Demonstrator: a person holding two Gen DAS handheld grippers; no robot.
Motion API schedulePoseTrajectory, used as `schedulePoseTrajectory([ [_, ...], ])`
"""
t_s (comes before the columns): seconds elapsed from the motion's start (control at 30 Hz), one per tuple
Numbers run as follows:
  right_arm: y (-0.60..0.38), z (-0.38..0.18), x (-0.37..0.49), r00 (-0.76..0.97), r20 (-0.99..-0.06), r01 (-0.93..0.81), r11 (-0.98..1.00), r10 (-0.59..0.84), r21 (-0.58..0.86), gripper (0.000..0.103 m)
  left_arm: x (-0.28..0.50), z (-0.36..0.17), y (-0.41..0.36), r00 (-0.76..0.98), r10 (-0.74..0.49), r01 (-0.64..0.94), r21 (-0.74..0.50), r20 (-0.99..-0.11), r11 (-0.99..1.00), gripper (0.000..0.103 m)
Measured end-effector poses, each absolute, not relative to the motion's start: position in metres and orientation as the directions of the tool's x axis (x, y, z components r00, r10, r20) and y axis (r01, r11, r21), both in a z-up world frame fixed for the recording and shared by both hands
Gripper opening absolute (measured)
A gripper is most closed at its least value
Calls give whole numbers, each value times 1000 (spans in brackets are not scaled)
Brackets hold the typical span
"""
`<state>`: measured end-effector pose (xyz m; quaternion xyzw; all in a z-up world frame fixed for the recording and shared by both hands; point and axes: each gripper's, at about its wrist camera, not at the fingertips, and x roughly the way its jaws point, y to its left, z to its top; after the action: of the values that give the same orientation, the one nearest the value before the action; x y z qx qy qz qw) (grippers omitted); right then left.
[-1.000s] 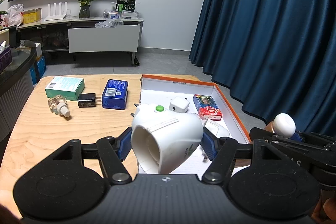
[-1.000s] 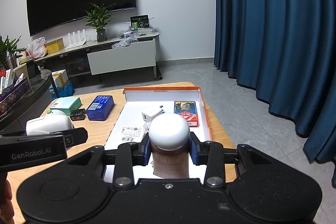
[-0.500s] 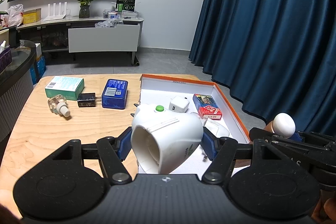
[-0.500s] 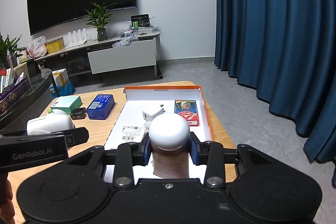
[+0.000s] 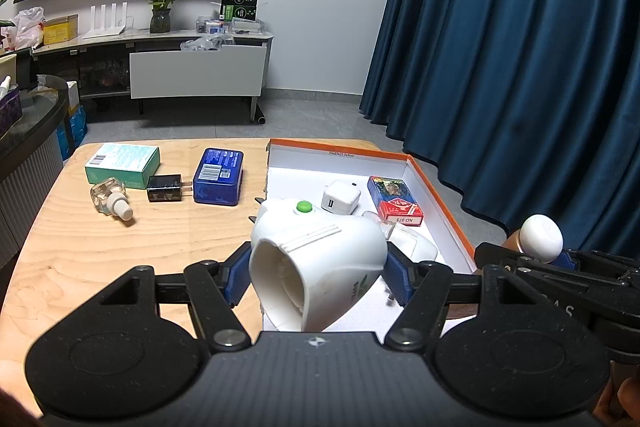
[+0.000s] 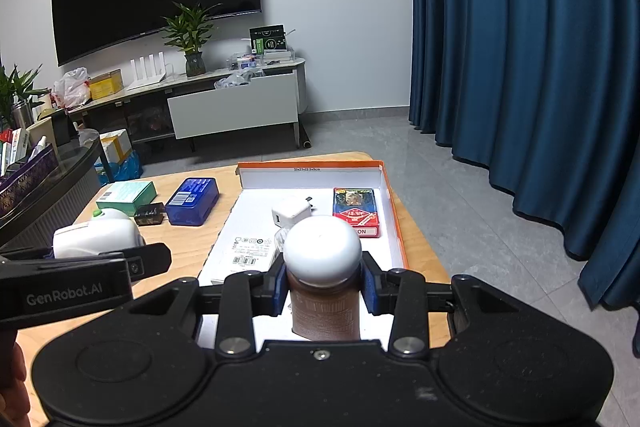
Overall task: Organize rigid objects
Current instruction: 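Hold the plug-in diffuser and bronze bottle above the lid with both grippers, then lower and release the bronze bottle into the lid with the right gripper while the left releases the plug-in diffuser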
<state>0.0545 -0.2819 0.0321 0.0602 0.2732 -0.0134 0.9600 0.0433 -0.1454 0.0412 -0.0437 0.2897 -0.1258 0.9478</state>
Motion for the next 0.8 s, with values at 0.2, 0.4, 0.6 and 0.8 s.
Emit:
schedulePoseTrajectory([
  [0.2,-282,32,55,850,-527,58,993,7,107,45,43,41,-146,800,-264,213,-157,-538,964,68],
  [0.4,-281,32,56,850,-527,57,993,8,108,44,44,39,-145,799,-264,212,-157,-541,965,68],
  [0.6,-282,31,55,847,-532,57,992,9,108,45,45,37,-146,795,-264,213,-158,-546,964,68],
  [0.8,-282,27,56,843,-537,58,993,8,105,45,47,36,-146,791,-265,213,-157,-552,964,68],
])
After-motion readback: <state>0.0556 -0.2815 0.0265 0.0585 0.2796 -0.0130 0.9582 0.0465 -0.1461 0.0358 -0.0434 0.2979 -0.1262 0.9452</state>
